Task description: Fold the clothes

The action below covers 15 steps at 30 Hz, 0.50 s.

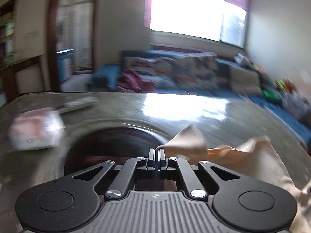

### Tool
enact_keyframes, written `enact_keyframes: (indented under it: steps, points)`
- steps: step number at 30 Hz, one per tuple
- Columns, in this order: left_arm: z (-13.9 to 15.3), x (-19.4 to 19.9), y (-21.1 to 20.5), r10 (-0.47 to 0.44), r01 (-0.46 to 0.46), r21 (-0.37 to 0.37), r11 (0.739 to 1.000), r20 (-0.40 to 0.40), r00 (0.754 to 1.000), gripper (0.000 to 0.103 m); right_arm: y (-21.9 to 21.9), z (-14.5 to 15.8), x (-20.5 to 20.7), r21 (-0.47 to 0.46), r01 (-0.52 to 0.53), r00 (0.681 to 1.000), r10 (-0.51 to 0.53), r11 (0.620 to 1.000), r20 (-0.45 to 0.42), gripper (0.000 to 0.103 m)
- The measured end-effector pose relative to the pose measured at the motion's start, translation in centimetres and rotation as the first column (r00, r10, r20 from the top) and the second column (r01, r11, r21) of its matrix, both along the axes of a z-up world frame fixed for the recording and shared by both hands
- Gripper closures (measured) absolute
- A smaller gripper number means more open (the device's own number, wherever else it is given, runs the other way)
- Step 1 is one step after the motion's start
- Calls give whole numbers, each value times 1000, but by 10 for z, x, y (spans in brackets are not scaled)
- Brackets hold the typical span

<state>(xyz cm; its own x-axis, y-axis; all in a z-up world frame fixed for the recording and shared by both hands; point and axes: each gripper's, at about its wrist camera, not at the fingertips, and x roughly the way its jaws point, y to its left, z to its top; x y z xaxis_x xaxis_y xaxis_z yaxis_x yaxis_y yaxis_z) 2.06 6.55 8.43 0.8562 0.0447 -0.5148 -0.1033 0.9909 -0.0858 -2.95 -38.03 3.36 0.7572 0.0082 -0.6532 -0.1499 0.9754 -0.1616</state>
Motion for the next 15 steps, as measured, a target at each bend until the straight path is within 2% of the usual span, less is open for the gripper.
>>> enact_keyframes:
  steps: [4,8,11,14,15]
  points:
    - [3,-32,51,137,-137,-19,990,-3,991,101,-1,-5,-1,17,-6,1000,6,1000,-16,10]
    - [-15,-61,91,228,-233,-54,971,-75,971,101,-3,-10,-3,44,-10,1000,11,999,-28,4]
    - [-27,-78,103,268,-274,-41,961,-116,956,101,-6,-11,-4,62,-8,999,9,998,-31,0]
    - [-37,-89,112,315,-323,-32,946,-148,937,101,-11,-13,-3,96,-3,999,7,995,-43,0]
    - [-36,-90,110,311,-319,-34,947,-153,938,101,-13,-14,-2,109,0,999,6,994,-49,0]
